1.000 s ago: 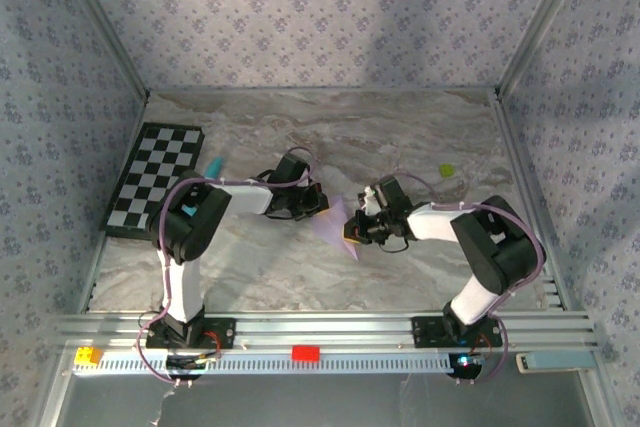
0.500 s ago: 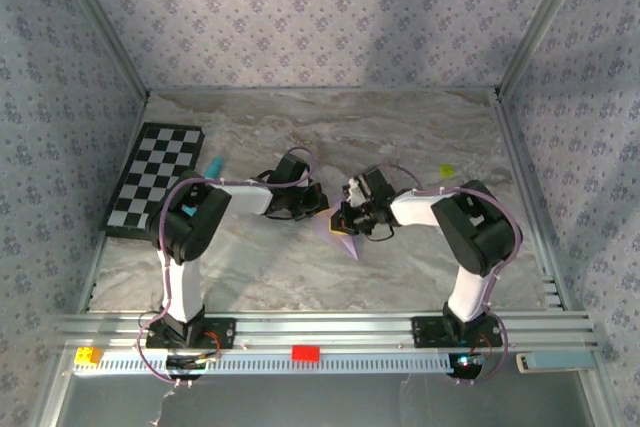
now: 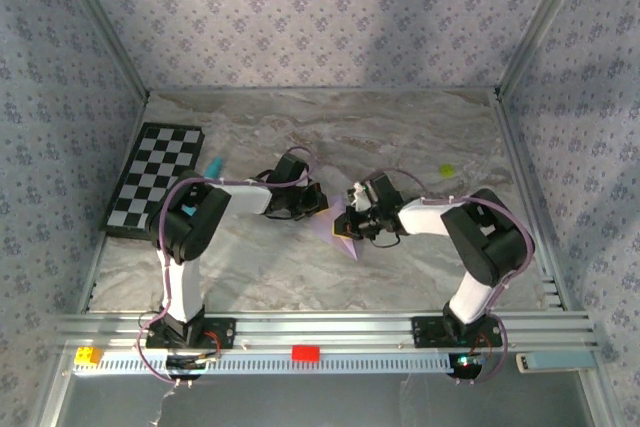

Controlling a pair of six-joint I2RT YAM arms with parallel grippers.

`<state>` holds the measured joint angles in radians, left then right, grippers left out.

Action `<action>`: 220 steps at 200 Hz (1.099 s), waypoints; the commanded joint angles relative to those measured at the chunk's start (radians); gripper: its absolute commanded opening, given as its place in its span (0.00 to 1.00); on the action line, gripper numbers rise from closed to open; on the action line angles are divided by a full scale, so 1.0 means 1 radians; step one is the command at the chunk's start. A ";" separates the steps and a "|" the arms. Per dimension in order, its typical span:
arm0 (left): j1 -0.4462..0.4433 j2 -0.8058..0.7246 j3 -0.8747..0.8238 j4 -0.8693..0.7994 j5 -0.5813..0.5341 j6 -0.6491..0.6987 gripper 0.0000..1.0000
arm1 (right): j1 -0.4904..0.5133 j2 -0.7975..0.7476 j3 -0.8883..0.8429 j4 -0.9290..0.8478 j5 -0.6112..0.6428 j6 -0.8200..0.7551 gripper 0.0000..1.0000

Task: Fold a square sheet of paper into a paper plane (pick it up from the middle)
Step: Fourth fold the wing at the center of the table.

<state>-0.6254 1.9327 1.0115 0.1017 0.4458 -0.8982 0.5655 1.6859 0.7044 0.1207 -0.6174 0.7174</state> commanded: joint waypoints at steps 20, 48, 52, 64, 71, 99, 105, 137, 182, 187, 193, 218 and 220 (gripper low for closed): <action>0.016 0.019 -0.028 -0.079 -0.052 0.026 0.03 | 0.007 -0.040 -0.075 -0.056 0.023 -0.023 0.08; 0.016 0.020 -0.028 -0.074 -0.052 0.023 0.03 | 0.001 -0.001 -0.122 -0.042 0.040 -0.022 0.08; 0.016 0.019 -0.028 -0.074 -0.052 0.023 0.03 | 0.000 0.001 -0.125 -0.035 0.035 -0.017 0.08; 0.016 0.019 -0.029 -0.074 -0.052 0.025 0.03 | -0.002 -0.006 -0.133 -0.021 0.027 -0.008 0.08; 0.016 0.018 -0.028 -0.075 -0.051 0.024 0.03 | -0.002 -0.020 -0.134 -0.023 0.025 -0.004 0.08; 0.016 0.020 -0.025 -0.076 -0.051 0.025 0.03 | -0.007 -0.114 -0.132 -0.049 0.016 -0.007 0.08; 0.015 0.019 -0.024 -0.077 -0.049 0.025 0.03 | -0.009 -0.133 -0.132 -0.055 0.013 -0.009 0.08; 0.015 0.018 -0.021 -0.080 -0.049 0.026 0.03 | -0.011 -0.180 -0.171 -0.067 -0.015 -0.028 0.08; 0.016 0.020 -0.019 -0.079 -0.047 0.026 0.03 | -0.017 -0.124 -0.275 -0.014 0.012 -0.017 0.08; 0.016 0.019 -0.020 -0.078 -0.047 0.026 0.03 | -0.016 -0.123 -0.286 0.002 0.007 -0.010 0.08; 0.015 0.019 -0.021 -0.077 -0.046 0.025 0.03 | -0.016 -0.123 -0.294 0.012 0.006 -0.003 0.08; 0.016 0.020 -0.019 -0.077 -0.046 0.022 0.03 | -0.016 -0.170 -0.299 -0.005 0.005 -0.002 0.08; 0.016 0.020 -0.019 -0.077 -0.045 0.022 0.03 | -0.016 -0.176 -0.297 -0.010 0.006 -0.002 0.08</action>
<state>-0.6209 1.9327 1.0111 0.1017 0.4500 -0.8982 0.5446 1.5200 0.4477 0.1944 -0.6479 0.7109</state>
